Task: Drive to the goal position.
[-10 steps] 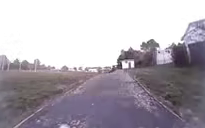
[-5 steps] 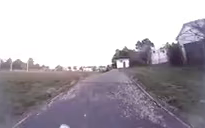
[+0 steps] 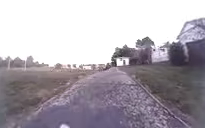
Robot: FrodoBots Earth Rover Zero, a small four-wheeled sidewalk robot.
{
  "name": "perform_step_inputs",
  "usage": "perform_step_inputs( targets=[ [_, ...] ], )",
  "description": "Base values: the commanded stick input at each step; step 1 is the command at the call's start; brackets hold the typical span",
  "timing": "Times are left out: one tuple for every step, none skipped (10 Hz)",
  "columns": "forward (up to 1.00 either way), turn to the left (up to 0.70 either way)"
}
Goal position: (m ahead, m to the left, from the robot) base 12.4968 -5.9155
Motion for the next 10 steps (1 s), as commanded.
perform_step_inputs(
  targets=[
    [0.70,-0.03],
    [0.70,-0.25],
    [0.70,-0.35],
    [0.70,-0.35],
    [0.70,-0.35],
    [0.70,-0.35],
    [0.70,-0.35],
    [0.70,-0.15],
    [0.70,0.00],
    [0.70,0.00]
  ],
)
